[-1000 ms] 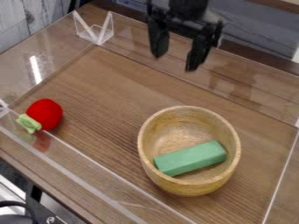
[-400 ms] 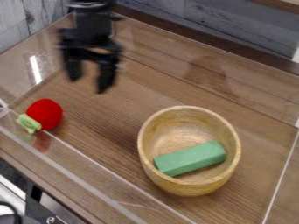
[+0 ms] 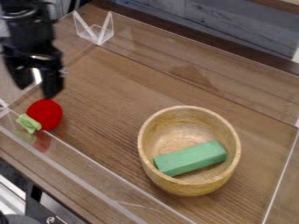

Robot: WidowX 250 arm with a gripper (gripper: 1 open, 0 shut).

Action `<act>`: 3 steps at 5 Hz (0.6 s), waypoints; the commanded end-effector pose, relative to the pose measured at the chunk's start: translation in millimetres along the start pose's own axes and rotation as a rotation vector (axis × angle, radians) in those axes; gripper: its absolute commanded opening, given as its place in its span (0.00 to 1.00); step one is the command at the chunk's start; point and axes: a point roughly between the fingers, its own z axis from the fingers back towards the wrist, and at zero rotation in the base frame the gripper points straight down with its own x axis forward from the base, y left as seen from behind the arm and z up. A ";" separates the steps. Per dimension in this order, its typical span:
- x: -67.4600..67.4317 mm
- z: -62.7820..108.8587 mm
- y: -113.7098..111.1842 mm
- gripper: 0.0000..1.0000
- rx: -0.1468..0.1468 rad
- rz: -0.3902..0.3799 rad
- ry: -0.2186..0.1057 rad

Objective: Move the red object to the right side of the table

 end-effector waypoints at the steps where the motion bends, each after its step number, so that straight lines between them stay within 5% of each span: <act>1: 2.8 -0.3 4.8 1.00 0.006 0.035 -0.040; 3: 13.0 -21.2 -15.6 1.00 0.000 0.036 -0.037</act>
